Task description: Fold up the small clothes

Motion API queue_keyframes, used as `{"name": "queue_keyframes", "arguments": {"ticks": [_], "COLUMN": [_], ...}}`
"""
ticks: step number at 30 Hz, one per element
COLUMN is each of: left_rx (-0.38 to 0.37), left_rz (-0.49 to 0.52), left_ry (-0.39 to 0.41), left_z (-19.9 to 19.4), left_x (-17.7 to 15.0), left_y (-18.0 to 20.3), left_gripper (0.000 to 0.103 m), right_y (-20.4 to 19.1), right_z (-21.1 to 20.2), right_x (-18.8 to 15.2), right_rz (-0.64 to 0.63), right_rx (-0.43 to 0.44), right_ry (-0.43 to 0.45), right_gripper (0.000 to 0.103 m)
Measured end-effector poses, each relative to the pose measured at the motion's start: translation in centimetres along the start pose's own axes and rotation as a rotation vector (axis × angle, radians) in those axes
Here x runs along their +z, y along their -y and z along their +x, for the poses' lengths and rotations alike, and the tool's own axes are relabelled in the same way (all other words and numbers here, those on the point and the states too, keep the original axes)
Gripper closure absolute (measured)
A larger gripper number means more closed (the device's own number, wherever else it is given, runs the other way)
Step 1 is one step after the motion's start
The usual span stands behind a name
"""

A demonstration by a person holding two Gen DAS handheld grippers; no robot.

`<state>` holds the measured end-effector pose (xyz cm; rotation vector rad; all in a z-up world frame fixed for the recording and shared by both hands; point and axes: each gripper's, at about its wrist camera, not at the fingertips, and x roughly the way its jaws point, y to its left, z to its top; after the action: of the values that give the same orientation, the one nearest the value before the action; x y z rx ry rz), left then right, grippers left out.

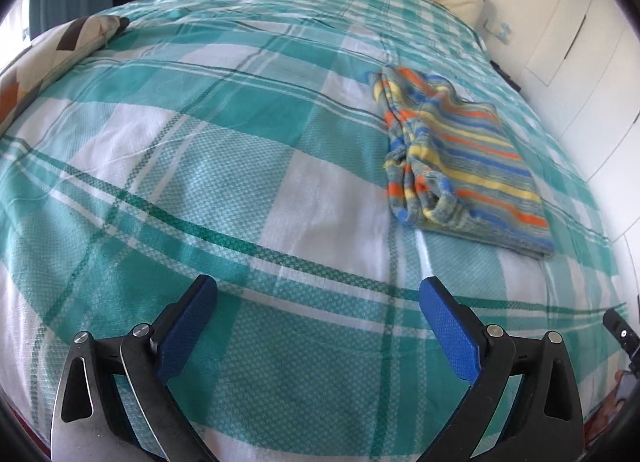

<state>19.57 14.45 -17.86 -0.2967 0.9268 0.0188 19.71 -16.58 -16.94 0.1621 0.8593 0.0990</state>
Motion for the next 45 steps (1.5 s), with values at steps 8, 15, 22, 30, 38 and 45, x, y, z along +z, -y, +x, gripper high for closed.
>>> {"name": "queue_keyframes", "arguments": {"ticks": [8, 15, 22, 30, 38, 45], "left_rx": [0.065, 0.061, 0.066, 0.073, 0.077, 0.077], "left_rz": [0.123, 0.127, 0.140, 0.147, 0.152, 0.152], "left_ry": [-0.016, -0.016, -0.020, -0.017, -0.016, -0.016], "left_z": [1.6, 1.6, 1.8, 1.9, 2.0, 2.0], "left_x": [-1.5, -1.5, -1.6, -1.7, -1.8, -1.8], "left_y": [1.2, 1.0, 1.2, 1.3, 1.4, 1.4], "left_gripper": [0.001, 0.001, 0.001, 0.001, 0.000, 0.000], "right_y": [-0.6, -0.8, -0.7, -0.9, -1.0, -0.9], "right_z": [-0.8, -0.6, -0.1, 0.4, 0.6, 1.2], "right_x": [-0.7, -0.9, -1.1, -1.3, -1.4, -1.4], "right_rz": [-0.039, -0.030, -0.011, -0.011, -0.009, 0.005], "right_rx": [0.008, 0.014, 0.023, 0.034, 0.040, 0.042], "right_ry": [0.024, 0.018, 0.003, -0.013, -0.014, -0.029], "right_gripper": [0.007, 0.007, 0.007, 0.007, 0.007, 0.007]}}
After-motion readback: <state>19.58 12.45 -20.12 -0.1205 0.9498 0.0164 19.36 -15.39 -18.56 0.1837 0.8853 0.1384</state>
